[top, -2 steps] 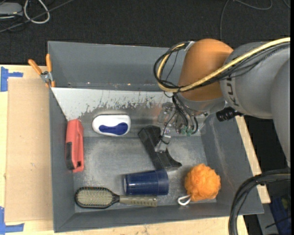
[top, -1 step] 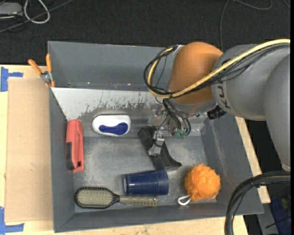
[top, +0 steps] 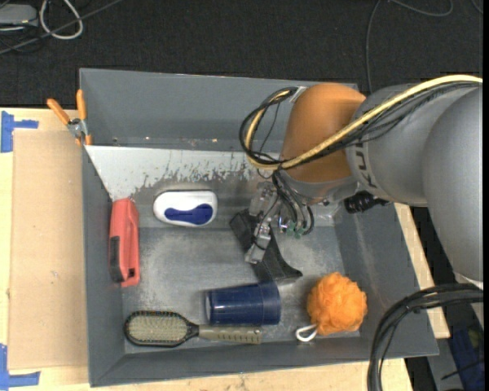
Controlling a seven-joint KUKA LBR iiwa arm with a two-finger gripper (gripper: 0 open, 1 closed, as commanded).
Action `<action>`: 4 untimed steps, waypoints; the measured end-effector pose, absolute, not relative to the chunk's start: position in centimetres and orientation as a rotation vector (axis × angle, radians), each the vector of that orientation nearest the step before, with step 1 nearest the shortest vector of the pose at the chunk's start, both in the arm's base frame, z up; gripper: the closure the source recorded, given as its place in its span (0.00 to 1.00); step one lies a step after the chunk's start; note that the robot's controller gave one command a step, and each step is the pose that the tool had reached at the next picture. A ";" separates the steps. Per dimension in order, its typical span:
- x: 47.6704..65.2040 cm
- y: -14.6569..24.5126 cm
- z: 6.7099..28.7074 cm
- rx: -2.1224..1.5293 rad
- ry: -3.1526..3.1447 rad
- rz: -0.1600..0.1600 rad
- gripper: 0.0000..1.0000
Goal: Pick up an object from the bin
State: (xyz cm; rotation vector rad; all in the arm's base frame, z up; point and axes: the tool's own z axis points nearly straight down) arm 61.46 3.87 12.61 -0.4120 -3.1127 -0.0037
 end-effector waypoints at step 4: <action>60.7 -1.4 9.4 -0.565 -3.087 -0.008 0.00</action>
Offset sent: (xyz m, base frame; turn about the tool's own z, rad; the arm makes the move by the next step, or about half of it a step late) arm -0.0027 -0.0349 -0.0228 0.0835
